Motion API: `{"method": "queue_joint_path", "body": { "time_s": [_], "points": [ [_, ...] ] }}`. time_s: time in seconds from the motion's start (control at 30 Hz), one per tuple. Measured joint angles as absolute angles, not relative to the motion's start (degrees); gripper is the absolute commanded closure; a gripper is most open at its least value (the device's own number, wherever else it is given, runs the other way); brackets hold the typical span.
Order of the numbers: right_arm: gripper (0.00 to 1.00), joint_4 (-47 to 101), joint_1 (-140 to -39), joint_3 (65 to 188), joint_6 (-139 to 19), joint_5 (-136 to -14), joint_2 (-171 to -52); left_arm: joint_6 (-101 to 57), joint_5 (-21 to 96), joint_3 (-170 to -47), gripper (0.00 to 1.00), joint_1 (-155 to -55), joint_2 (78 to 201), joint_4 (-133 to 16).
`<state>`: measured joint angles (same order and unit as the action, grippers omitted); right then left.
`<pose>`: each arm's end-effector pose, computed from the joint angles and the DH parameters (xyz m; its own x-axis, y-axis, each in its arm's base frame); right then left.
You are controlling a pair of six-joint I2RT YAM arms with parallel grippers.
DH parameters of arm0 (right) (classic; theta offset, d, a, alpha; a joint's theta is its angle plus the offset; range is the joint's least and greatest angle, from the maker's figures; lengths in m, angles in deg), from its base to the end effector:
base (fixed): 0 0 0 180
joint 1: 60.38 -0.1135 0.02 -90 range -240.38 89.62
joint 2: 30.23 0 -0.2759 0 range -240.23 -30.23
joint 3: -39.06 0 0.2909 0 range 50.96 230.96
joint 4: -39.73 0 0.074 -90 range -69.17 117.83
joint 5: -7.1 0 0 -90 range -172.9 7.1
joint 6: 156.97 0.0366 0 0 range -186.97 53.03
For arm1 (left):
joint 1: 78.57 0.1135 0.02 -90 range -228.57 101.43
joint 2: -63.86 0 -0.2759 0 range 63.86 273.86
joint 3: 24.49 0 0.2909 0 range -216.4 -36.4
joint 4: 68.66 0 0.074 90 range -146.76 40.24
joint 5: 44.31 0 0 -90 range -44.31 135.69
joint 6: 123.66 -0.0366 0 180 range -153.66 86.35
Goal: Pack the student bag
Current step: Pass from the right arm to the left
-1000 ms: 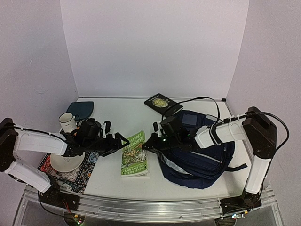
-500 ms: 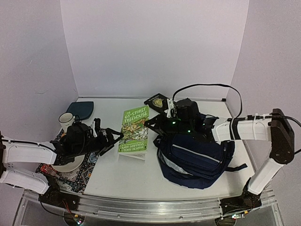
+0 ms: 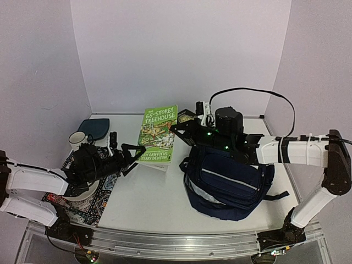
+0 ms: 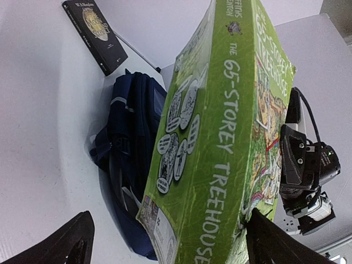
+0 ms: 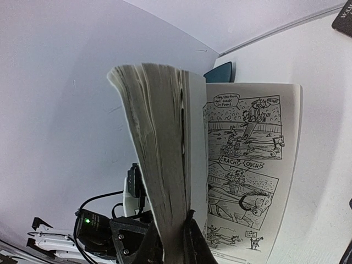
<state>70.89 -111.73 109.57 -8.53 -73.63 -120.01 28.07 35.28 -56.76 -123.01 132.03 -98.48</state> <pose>0.2460 0.3171 0.3161 -0.6733 0.5046 -0.5404 -0.5646 0.1211 0.8164 0.1827 -0.1885 0.1874 -0.7553 -0.4726 -0.4541 0.3203 0.3383 -0.8848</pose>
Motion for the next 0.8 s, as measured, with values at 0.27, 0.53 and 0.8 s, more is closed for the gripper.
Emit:
{"method": "queue_joint_path", "body": {
  "time_s": [0.27,0.53,0.8],
  "points": [
    [1.00,74.64,-111.73,109.57,-8.13,-75.41,-120.01,28.68,31.70,-59.40,0.21,-124.78,139.45,-111.24],
    [1.00,77.60,-111.69,109.37,-8.35,-78.57,-120.01,31.27,30.50,-60.51,0.34,-126.16,144.37,-123.58],
    [1.00,80.96,-111.45,106.98,-8.58,-80.78,-120.01,34.06,32.00,-60.36,0.55,-126.32,144.65,-127.47]
  ]
}}
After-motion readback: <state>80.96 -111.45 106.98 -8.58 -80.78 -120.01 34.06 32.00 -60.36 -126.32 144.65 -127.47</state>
